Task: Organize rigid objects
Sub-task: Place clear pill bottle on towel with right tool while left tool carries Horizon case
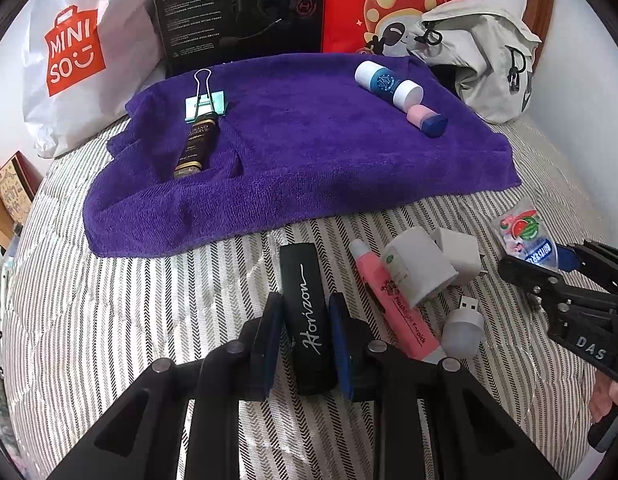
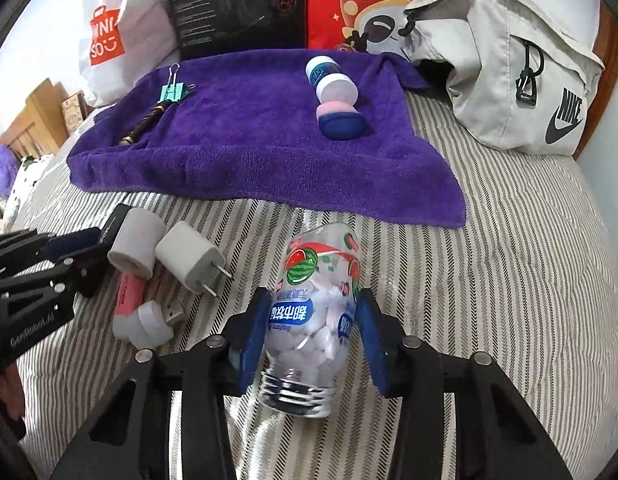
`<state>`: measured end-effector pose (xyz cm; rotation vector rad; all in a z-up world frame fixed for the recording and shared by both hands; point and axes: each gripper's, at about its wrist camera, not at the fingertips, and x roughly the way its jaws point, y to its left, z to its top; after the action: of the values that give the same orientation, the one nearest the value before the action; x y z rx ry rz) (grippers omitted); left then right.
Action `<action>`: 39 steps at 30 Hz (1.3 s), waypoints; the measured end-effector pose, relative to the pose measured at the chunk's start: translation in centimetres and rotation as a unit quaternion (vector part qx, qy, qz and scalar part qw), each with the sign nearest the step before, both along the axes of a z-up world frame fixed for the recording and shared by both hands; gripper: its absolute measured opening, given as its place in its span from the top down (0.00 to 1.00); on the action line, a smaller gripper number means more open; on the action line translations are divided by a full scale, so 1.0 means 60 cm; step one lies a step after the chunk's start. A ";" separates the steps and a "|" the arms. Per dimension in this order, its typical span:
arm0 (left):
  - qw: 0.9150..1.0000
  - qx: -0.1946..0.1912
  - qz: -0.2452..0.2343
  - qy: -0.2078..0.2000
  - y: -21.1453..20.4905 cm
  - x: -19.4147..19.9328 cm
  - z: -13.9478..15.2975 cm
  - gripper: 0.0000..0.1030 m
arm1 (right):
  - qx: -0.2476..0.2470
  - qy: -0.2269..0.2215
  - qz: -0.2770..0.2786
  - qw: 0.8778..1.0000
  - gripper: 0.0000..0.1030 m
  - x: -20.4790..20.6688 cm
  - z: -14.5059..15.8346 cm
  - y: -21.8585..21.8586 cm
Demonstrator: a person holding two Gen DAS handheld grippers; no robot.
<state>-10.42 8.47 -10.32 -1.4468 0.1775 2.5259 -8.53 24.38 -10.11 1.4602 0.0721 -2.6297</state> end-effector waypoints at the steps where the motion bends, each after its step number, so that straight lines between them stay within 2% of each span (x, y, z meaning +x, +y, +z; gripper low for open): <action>1: 1.000 0.003 0.001 -0.001 -0.002 0.000 0.000 0.79 | -0.007 0.001 0.000 1.000 0.60 0.003 0.000 0.004; 6: 1.000 0.021 0.004 -0.008 -0.013 -0.001 0.005 0.80 | -0.044 -0.005 -0.001 0.999 0.61 0.012 0.004 0.025; 14: 0.998 0.058 0.018 -0.010 -0.048 -0.006 0.029 0.80 | -0.056 -0.001 -0.006 0.998 0.61 0.017 0.019 0.051; 39: 0.997 0.073 0.016 0.016 -0.059 -0.030 0.085 0.80 | -0.110 0.025 0.009 0.994 0.61 -0.002 0.080 0.075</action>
<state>-12.19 4.90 -5.20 -1.3645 -0.0255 2.5283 -8.66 28.90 -5.29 1.3143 -0.1933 -2.5647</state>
